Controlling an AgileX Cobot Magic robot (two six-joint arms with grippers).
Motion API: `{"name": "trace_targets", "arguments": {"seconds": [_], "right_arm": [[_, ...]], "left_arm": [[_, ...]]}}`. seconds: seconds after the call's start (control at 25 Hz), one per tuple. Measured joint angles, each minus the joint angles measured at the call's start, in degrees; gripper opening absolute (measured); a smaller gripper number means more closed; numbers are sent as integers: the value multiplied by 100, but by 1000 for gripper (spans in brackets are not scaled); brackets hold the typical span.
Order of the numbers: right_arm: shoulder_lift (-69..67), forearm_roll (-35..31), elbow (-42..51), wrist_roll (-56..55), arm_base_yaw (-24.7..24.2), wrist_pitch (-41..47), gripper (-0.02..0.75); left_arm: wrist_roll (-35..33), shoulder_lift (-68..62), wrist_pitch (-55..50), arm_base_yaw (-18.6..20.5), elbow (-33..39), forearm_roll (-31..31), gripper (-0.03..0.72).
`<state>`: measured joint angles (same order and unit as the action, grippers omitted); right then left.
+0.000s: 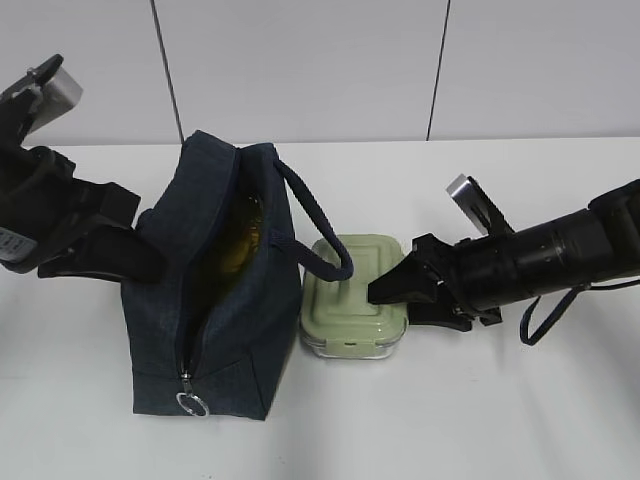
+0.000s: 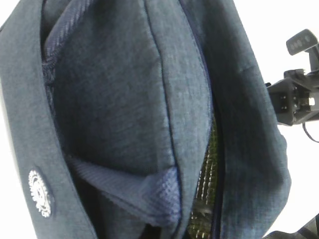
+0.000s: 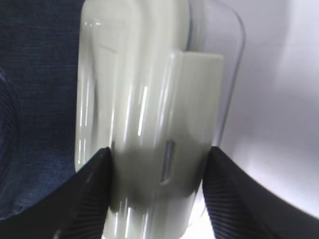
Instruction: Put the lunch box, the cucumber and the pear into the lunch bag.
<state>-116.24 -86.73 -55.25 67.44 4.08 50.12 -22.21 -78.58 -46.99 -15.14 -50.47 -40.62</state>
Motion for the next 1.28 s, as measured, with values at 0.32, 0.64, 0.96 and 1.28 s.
{"name": "trace_targets", "arguments": {"seconds": [0.32,0.64,0.96,1.28], "right_arm": [[0,-21,0,83,0,36,389],[0,-21,0,166,0,70,379],[33,-73,0,290,-70,121,368],[120,-50,0,337,-163,17,363]], "left_arm": [[0,0,0,0,0,12,2],[0,0,0,0,0,12,2],[0,0,-5,0,0,12,2],[0,0,-10,0,0,14,2]]}}
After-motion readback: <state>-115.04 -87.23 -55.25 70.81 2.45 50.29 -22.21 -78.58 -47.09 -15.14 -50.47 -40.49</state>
